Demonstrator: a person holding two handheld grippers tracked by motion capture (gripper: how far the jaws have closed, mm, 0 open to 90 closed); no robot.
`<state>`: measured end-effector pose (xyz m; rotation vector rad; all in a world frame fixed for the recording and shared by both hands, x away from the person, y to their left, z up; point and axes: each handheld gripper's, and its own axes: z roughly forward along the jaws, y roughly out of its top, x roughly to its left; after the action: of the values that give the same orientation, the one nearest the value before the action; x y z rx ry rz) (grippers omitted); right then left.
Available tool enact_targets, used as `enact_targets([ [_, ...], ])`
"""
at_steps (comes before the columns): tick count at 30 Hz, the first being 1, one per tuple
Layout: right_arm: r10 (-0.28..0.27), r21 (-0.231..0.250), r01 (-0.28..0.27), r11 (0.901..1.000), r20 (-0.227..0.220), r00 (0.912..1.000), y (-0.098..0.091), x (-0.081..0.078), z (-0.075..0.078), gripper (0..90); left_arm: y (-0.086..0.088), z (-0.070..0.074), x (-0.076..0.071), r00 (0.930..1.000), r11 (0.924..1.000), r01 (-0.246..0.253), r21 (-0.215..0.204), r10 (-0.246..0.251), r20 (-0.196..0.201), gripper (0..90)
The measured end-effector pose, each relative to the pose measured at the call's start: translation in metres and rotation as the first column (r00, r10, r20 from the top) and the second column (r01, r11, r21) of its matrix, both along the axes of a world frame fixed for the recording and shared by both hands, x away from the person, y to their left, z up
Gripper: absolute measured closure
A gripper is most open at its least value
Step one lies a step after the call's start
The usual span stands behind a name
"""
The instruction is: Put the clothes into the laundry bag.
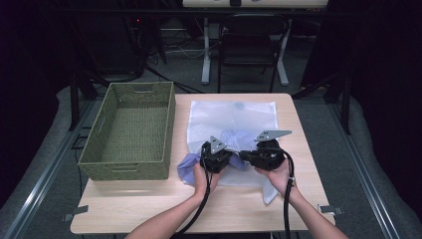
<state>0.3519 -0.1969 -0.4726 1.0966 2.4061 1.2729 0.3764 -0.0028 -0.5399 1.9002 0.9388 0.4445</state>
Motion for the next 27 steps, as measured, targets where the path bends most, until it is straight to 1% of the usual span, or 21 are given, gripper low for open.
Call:
enact_targets([
  [2, -0.004, -0.012, 0.004, 0.9999, -0.011, 0.9999, -0.001, 0.003, -0.004, 87.5, -0.001, -0.007, 0.003, 0.9998, 0.9998, -0.016, 0.013, 0.017, -0.013, 84.9],
  [3, -0.009, -0.024, 0.008, 0.9997, -0.019, 0.9998, -0.002, 0.004, -0.007, 87.5, -0.002, -0.011, 0.005, 0.9994, 0.9996, -0.021, 0.019, 0.021, -0.029, 84.7],
  [5, -0.01, -0.045, 0.008, 0.999, -0.043, 0.999, -0.002, 0.007, -0.015, 87.5, -0.003, -0.018, 0.007, 0.9988, 0.999, -0.015, 0.043, 0.017, -0.047, 84.0],
  [6, -0.012, -0.051, 0.009, 0.9987, -0.056, 0.9984, -0.002, 0.008, -0.018, 87.5, -0.004, -0.02, 0.007, 0.9985, 0.999, -0.011, 0.042, 0.014, -0.053, 83.3],
  [7, -0.013, -0.058, 0.009, 0.9983, -0.062, 0.998, -0.003, 0.009, -0.02, 87.5, -0.004, -0.021, 0.008, 0.9978, 0.9989, -0.005, 0.047, 0.009, -0.066, 82.5],
  [8, -0.015, -0.059, 0.011, 0.9982, -0.068, 0.9976, -0.003, 0.01, -0.021, 87.5, -0.004, -0.02, 0.009, 0.9977, 0.9982, 0.002, 0.059, 0.002, -0.068, 81.7],
  [11, -0.016, -0.061, 0.011, 0.9981, -0.074, 0.9972, -0.004, 0.012, -0.023, 87.5, -0.002, -0.017, 0.008, 0.9967, 0.9967, 0.025, 0.077, -0.019, -0.08, 76.1],
  [12, -0.017, -0.06, 0.012, 0.9981, -0.074, 0.9971, -0.004, 0.012, -0.022, 87.5, 0.0, -0.016, 0.007, 0.9959, 0.9963, 0.03, 0.081, -0.022, -0.087, 72.9],
  [14, -0.016, -0.062, 0.011, 0.998, -0.072, 0.9973, -0.003, 0.011, -0.022, 87.5, 0.002, -0.014, 0.004, 0.9938, 0.9955, 0.035, 0.088, -0.025, -0.108, 58.4],
  [15, -0.014, -0.062, 0.01, 0.998, -0.071, 0.9974, -0.003, 0.011, -0.022, 87.5, 0.003, -0.013, 0.001, 0.9929, 0.9945, 0.042, 0.095, -0.031, -0.114, 53.0],
  [16, -0.015, -0.062, 0.01, 0.998, -0.071, 0.9974, -0.003, 0.011, -0.022, 87.5, 0.004, -0.013, -0.002, 0.9923, 0.9943, 0.046, 0.096, -0.034, -0.119, 48.8],
  [17, -0.014, -0.061, 0.01, 0.9981, -0.065, 0.9978, -0.003, 0.011, -0.021, 87.5, 0.006, -0.012, -0.004, 0.991, 0.9924, 0.058, 0.108, -0.044, -0.126, 45.0],
  [19, -0.015, -0.059, 0.011, 0.9982, -0.062, 0.998, -0.003, 0.011, -0.021, 87.5, 0.009, -0.011, -0.01, 0.9898, 0.9896, 0.077, 0.122, -0.061, -0.129, 40.1],
  [20, -0.016, -0.057, 0.012, 0.9983, -0.067, 0.9976, -0.003, 0.011, -0.021, 87.5, 0.009, -0.011, -0.012, 0.9891, 0.9889, 0.083, 0.124, -0.066, -0.132, 39.2],
  [21, -0.015, -0.057, 0.012, 0.9983, -0.066, 0.9977, -0.004, 0.011, -0.021, 87.5, 0.009, -0.011, -0.013, 0.987, 0.9857, 0.098, 0.137, -0.079, -0.14, 39.1],
  [22, -0.015, -0.058, 0.012, 0.9983, -0.065, 0.9978, -0.004, 0.011, -0.021, 87.5, 0.009, -0.012, -0.015, 0.9857, 0.9834, 0.107, 0.147, -0.086, -0.145, 39.7],
  [23, -0.015, -0.058, 0.011, 0.9983, -0.062, 0.998, -0.004, 0.011, -0.021, 87.5, 0.008, -0.014, -0.015, 0.9854, 0.983, 0.107, 0.149, -0.085, -0.147, 41.4],
  [24, -0.016, -0.059, 0.012, 0.9982, -0.068, 0.9975, -0.003, 0.011, -0.021, 87.5, 0.007, -0.016, -0.015, 0.9859, 0.9825, 0.103, 0.155, -0.08, -0.147, 43.8],
  [25, -0.012, -0.06, 0.008, 0.9981, -0.07, 0.9975, -0.003, 0.011, -0.022, 87.5, 0.005, -0.019, -0.014, 0.9856, 0.9838, 0.1, 0.148, -0.078, -0.15, 46.7],
  [26, -0.011, -0.061, 0.007, 0.9981, -0.073, 0.9973, -0.002, 0.011, -0.022, 87.5, 0.004, -0.021, -0.013, 0.9874, 0.9834, 0.094, 0.155, -0.072, -0.14, 51.2],
  [27, -0.006, -0.064, 0.002, 0.998, -0.07, 0.9975, -0.001, 0.01, -0.022, 87.5, 0.002, -0.023, -0.013, 0.9911, 0.983, 0.077, 0.167, -0.057, -0.12, 55.9],
])
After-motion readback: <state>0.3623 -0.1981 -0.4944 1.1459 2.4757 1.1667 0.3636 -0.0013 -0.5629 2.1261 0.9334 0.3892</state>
